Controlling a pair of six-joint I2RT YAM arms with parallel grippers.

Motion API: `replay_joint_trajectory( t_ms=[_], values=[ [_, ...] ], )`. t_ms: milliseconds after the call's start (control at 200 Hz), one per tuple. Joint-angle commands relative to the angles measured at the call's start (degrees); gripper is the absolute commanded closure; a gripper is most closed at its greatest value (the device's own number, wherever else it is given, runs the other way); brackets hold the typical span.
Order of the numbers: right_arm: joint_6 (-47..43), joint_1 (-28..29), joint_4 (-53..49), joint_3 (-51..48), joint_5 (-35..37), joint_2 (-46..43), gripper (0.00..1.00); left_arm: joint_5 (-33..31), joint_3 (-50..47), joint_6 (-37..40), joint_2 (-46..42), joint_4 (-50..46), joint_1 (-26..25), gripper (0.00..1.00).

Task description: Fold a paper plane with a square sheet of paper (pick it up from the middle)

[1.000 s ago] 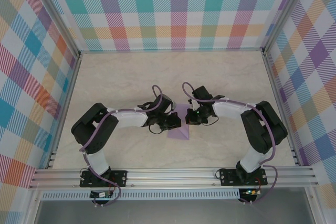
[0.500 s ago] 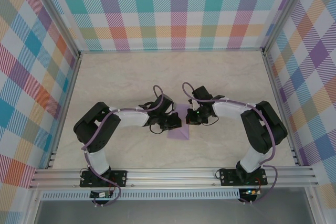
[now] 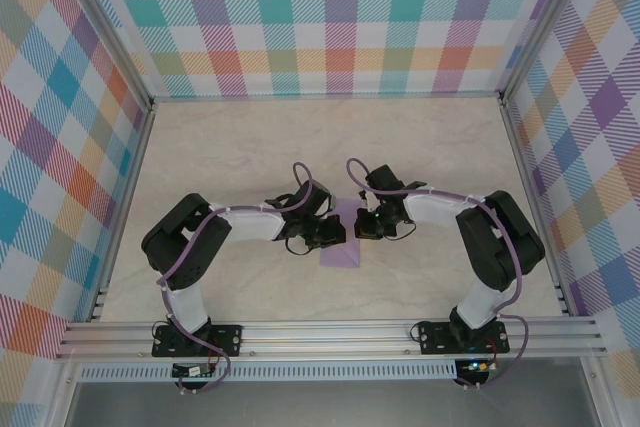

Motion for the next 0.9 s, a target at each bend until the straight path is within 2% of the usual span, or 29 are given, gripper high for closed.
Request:
replay_joint_trajectory(
  t_ms=[0,895],
  values=[
    [-0.34,0.01,-1.0,0.09,0.53,0.85,0.95,0.43,1.5,1.16,0.93,-0.26,-0.53,0.91],
    [-0.68,0.0,-1.55,0.97,1.41,1.74,0.95,-1.23,1.59,0.8,2.7,-3.02,-0.52,0.92]
  ],
)
